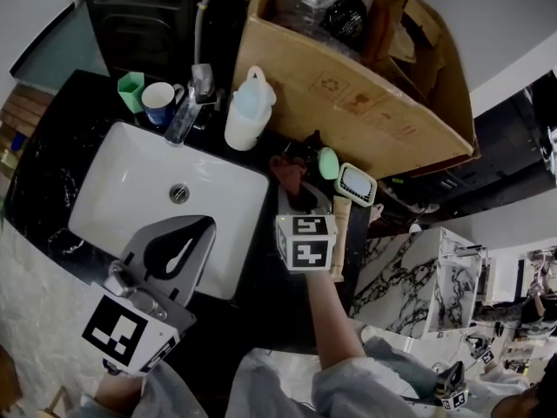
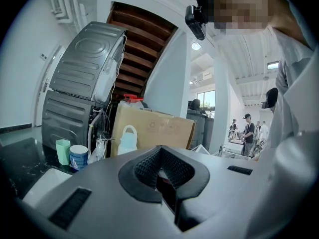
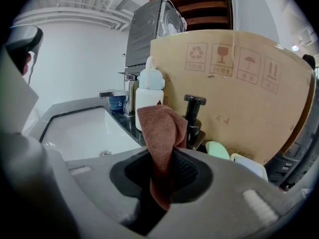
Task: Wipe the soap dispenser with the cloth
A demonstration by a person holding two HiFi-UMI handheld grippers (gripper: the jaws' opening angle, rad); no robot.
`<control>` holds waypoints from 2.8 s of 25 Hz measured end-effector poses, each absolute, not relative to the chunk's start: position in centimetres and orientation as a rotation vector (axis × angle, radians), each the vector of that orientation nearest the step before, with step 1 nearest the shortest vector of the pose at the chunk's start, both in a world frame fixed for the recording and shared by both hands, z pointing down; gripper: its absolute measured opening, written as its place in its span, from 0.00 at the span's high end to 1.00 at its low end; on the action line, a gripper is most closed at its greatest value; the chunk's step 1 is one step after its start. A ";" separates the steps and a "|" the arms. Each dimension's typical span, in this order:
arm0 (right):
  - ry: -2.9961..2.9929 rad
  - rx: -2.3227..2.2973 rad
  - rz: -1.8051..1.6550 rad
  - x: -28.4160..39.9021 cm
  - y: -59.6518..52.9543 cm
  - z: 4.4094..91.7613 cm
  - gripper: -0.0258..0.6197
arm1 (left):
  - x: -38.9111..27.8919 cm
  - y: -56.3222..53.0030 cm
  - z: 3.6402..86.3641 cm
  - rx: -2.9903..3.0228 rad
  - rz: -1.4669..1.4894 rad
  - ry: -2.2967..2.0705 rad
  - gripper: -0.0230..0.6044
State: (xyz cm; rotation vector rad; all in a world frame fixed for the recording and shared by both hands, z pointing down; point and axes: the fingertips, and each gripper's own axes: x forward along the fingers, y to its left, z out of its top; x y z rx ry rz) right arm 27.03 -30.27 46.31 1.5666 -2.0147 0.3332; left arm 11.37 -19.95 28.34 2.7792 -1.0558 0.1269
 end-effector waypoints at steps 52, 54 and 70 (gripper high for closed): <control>-1.930 1.554 0.238 25.2 -32.7 44.7 0.84 | 8.8 -19.6 28.6 2.757 0.106 -1.067 0.96; -1.921 1.572 0.240 25.7 -32.4 44.9 0.84 | 8.9 -19.6 28.7 2.757 0.109 -1.062 0.96; -1.838 1.750 0.355 31.8 -30.6 45.0 0.84 | 10.2 -19.6 28.8 2.771 0.102 -1.012 0.96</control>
